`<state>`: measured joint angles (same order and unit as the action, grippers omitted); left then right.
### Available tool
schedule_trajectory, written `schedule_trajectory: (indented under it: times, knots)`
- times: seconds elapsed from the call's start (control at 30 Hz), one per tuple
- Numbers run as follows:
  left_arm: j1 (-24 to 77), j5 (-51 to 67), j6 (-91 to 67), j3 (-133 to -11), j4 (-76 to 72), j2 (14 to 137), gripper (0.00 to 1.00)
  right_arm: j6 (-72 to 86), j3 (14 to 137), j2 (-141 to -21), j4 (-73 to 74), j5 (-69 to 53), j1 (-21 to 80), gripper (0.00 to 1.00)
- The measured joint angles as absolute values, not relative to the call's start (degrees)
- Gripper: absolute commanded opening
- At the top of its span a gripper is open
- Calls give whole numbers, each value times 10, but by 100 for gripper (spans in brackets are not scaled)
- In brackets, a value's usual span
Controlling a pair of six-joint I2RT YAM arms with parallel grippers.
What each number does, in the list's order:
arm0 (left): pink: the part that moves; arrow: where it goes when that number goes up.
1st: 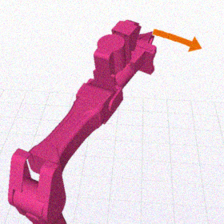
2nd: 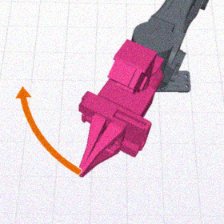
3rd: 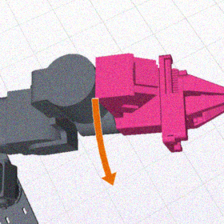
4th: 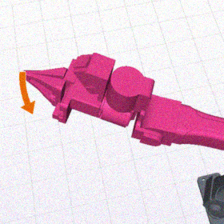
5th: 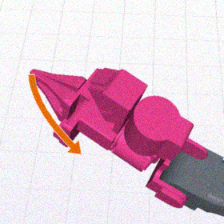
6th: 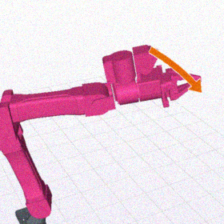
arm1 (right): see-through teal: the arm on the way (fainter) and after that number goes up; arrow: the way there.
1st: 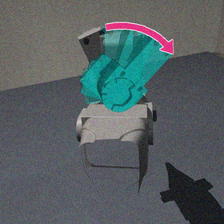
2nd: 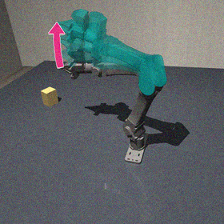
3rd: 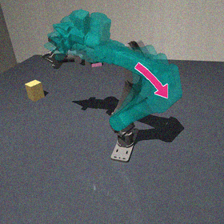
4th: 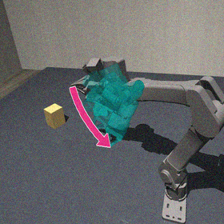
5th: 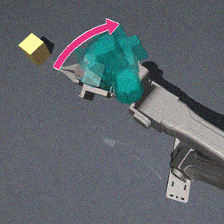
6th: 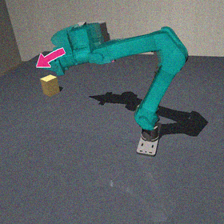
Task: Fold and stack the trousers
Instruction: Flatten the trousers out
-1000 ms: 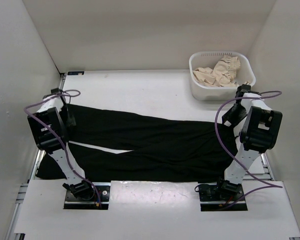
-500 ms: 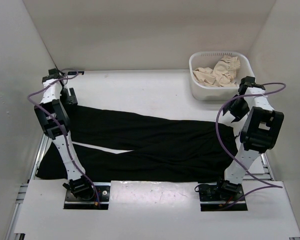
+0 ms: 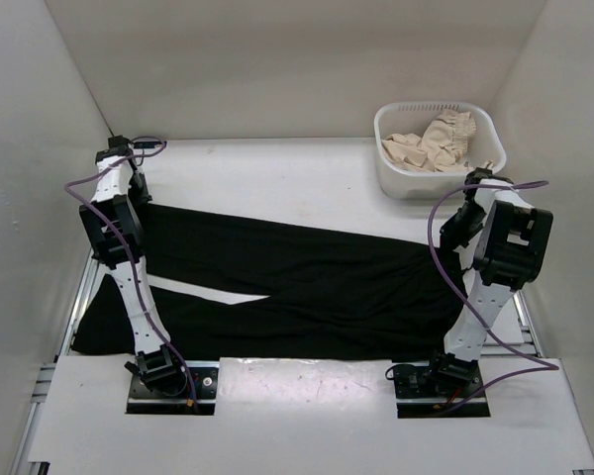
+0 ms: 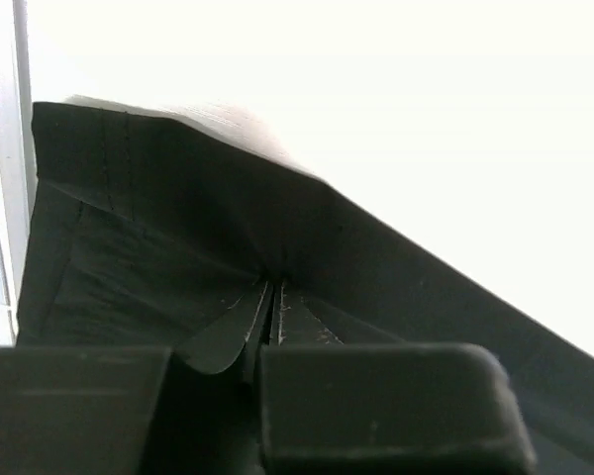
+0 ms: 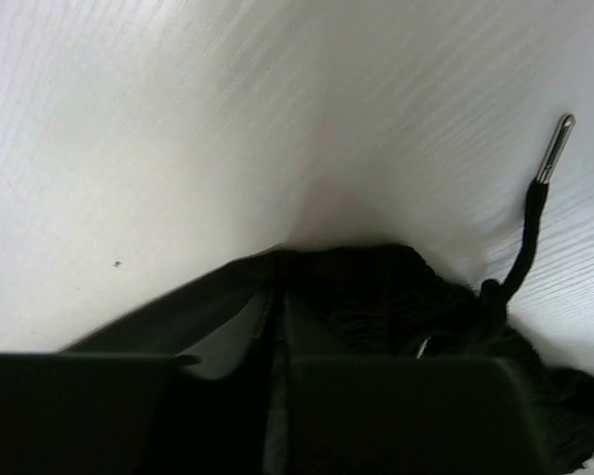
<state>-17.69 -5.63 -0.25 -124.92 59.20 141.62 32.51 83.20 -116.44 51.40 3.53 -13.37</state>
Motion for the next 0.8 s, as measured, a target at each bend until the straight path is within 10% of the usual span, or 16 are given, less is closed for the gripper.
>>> schedule_trajectory:
  times: [0.43,0.5,0.53,0.57,0.6,0.8]
  knots:
    - [-166,-95,-1,-1324,535,1460,14,389,959,-1199,503,44,-123,5]
    - [-160,-98,-1,-1326,519,1463,32,401,987,-1206,506,44,-123,23]
    - [-156,-101,1,-1328,514,1464,45,404,1001,-1213,511,46,-123,50]
    - [-150,-104,3,-1329,505,1465,82,406,1014,-1220,513,51,-126,60]
    - [-144,-109,6,-1328,498,1465,94,406,1020,-1225,514,52,-128,64]
    - [-124,-135,0,-1249,465,1413,100,367,996,-1216,520,46,-140,75]
